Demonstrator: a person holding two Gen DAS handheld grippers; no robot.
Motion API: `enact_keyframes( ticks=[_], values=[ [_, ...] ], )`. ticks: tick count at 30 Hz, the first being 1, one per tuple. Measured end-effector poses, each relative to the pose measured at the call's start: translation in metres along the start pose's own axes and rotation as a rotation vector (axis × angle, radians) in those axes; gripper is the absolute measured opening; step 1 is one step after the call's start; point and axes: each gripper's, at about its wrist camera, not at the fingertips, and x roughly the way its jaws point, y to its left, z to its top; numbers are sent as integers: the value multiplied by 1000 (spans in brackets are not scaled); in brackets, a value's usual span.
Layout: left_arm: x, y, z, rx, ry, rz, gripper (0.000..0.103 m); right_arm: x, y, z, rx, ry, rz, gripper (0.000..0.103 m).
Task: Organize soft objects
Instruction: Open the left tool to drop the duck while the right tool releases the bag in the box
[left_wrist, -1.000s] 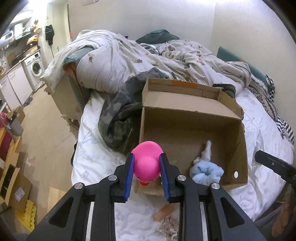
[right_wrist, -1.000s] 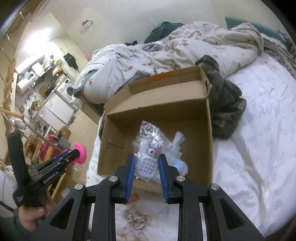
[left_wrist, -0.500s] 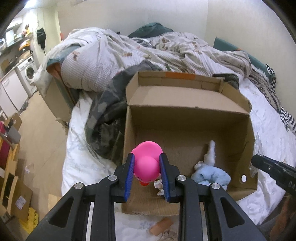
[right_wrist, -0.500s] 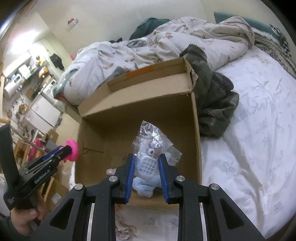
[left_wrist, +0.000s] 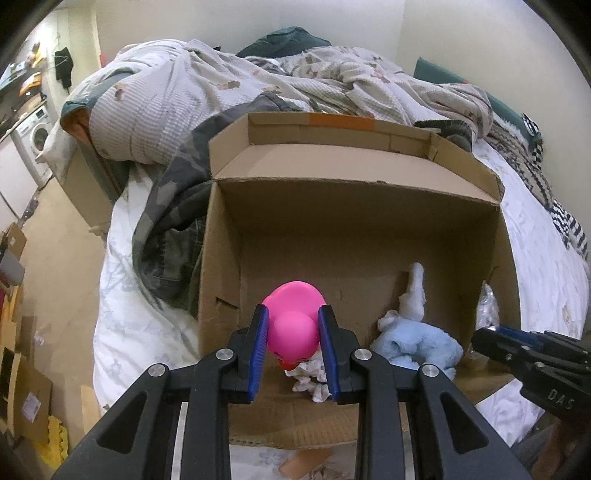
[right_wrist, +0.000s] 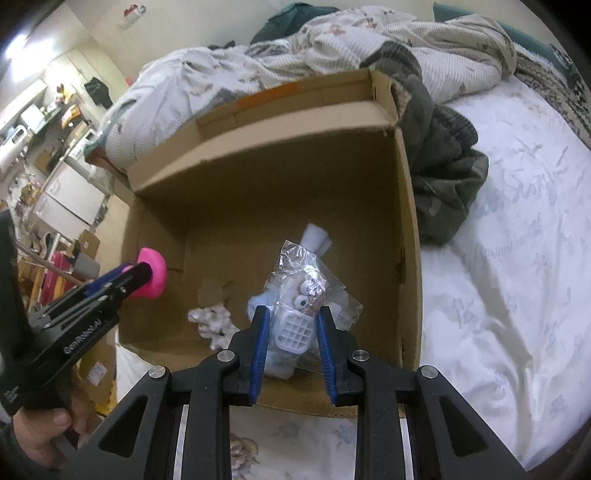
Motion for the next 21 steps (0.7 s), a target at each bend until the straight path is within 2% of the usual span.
enact_keyframes(
  ticks=[6, 21],
  values=[
    [5, 0, -1, 9, 9, 1, 25, 13, -1, -1, 5, 40, -19, 28],
    [11, 2, -5, -11, 39, 0, 25, 15, -1, -2, 3, 47, -9, 28]
  ],
)
